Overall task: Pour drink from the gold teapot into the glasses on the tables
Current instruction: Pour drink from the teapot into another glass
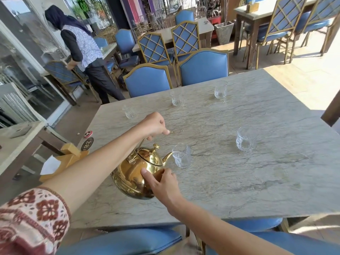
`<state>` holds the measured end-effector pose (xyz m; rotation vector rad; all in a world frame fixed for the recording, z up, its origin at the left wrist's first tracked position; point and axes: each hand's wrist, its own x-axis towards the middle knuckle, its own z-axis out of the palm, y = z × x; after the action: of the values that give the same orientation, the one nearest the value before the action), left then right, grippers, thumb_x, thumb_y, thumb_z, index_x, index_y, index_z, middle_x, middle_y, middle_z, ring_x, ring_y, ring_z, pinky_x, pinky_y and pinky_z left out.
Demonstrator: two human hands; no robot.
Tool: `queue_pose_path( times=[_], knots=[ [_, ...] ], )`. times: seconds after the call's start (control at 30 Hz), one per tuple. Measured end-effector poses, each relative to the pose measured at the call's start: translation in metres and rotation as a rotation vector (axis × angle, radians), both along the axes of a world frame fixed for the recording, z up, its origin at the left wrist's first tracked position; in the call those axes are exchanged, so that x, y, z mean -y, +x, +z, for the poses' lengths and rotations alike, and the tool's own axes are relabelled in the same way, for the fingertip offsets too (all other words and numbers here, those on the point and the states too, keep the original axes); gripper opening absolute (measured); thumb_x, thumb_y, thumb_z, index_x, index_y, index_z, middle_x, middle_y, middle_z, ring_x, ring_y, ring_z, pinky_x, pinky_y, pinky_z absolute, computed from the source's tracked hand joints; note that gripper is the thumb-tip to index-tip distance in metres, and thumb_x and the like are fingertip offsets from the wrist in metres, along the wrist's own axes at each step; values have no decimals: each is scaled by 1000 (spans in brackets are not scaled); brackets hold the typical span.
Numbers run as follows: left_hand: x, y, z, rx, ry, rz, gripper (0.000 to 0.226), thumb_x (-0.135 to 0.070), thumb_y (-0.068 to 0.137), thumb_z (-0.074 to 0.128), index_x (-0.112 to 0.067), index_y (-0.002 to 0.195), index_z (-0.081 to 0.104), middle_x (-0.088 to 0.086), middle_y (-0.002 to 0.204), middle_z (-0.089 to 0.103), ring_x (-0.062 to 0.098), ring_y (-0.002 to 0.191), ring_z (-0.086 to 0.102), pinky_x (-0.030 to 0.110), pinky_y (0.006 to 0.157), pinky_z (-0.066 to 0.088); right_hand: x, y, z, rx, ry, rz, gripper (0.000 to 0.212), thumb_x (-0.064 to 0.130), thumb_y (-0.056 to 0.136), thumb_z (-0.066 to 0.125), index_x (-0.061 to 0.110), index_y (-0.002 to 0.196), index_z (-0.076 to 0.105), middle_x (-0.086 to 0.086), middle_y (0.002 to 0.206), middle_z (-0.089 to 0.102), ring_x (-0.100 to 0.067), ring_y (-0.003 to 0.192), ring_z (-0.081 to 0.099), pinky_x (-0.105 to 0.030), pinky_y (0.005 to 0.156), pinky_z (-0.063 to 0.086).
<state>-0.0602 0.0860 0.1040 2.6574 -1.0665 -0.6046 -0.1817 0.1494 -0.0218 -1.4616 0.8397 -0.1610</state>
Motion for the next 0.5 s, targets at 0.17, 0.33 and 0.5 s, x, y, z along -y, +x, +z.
queue_pose_path(
  times=[0.17, 0.33, 0.5],
  knots=[
    [1, 2, 1, -3, 11, -7, 27, -24, 85, 71, 0, 98, 67, 4, 66, 47, 17, 56, 44, 22, 46, 40, 0, 1, 2, 10, 19, -11, 92, 74, 78, 61, 4, 135, 47, -13, 136, 46, -32, 131, 45, -48, 113, 43],
    [1, 1, 3, 0, 21, -25, 26, -23, 86, 70, -1, 98, 67, 2, 62, 45, 16, 52, 42, 21, 44, 37, -2, 2, 4, 7, 24, -14, 87, 72, 80, 62, 5, 132, 48, -12, 134, 46, -31, 130, 45, -48, 113, 43],
    [1, 3, 3, -14, 18, -28, 26, -22, 86, 69, 0, 99, 66, 2, 55, 40, 16, 49, 38, 22, 45, 37, -4, 4, 3, 9, 4, -25, 85, 74, 79, 61, 6, 129, 49, -11, 131, 47, -30, 126, 48, -48, 111, 45]
  ],
)
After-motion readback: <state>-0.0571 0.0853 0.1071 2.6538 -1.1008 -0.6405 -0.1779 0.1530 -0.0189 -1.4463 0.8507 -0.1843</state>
